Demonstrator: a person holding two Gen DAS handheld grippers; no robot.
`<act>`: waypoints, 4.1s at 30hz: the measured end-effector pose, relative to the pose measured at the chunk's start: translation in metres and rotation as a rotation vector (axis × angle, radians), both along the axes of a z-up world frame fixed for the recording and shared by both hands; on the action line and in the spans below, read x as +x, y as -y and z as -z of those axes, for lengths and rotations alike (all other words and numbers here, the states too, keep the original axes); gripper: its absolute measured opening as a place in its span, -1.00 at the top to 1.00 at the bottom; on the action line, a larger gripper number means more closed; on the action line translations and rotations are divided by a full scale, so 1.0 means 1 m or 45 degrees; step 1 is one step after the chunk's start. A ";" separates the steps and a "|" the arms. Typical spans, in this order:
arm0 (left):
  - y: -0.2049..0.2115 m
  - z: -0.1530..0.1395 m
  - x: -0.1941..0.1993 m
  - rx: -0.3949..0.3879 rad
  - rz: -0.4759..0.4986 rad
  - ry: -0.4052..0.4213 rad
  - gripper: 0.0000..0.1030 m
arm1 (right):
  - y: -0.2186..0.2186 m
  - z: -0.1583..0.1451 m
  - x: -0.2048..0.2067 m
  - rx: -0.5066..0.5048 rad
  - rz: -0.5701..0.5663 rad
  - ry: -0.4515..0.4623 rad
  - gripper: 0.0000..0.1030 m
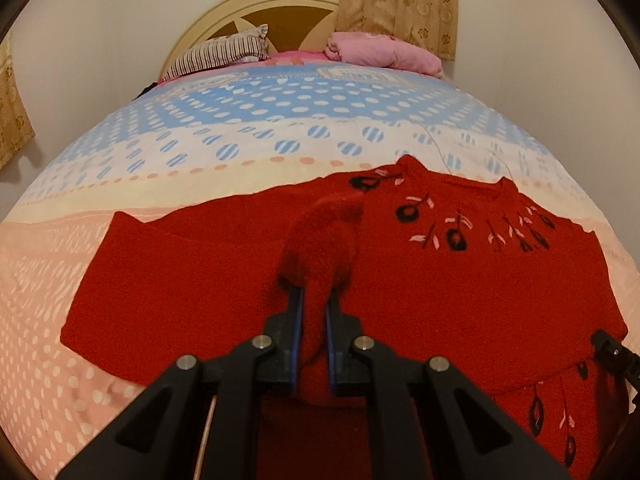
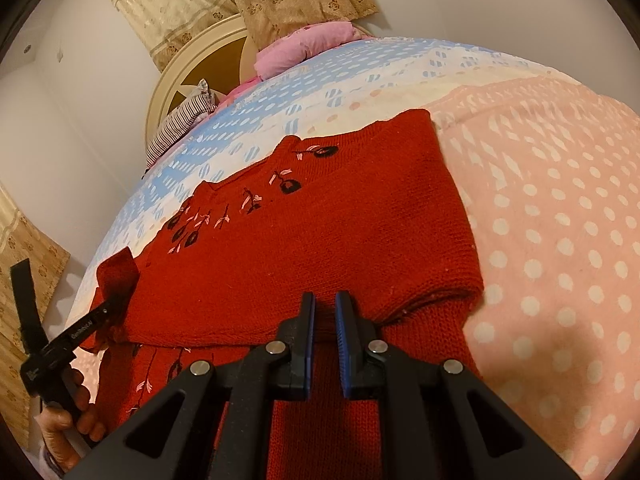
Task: Fold small clothes
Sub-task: 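Fold the held sleeve across the sweater body with the left tool, release, then grasp the sweater hem with the right tool and lift it, then fold the held hem up onto the collar with the right tool, release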
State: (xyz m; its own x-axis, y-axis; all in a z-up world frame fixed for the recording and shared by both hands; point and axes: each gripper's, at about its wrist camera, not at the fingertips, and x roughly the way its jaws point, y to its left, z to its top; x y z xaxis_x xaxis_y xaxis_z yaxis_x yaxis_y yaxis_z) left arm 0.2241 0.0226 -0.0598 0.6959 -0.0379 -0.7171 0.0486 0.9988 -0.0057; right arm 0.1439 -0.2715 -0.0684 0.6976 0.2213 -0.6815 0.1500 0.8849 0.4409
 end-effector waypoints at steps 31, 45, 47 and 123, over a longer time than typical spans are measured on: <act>-0.198 0.014 -0.031 -0.261 -0.550 0.016 -0.72 | -0.091 -0.059 0.019 -0.080 -0.216 0.049 0.52; -0.215 0.031 -0.035 -0.460 -0.535 0.003 -0.95 | -0.225 -0.025 0.083 0.187 -0.463 -0.143 -0.08; -0.216 0.031 -0.034 -0.469 -0.525 0.003 -1.00 | -0.232 -0.021 0.084 0.161 -0.471 -0.152 0.27; -0.069 0.028 -0.018 -0.214 -0.496 -0.180 -1.00 | 0.005 -0.148 0.079 -0.172 -0.300 0.080 0.87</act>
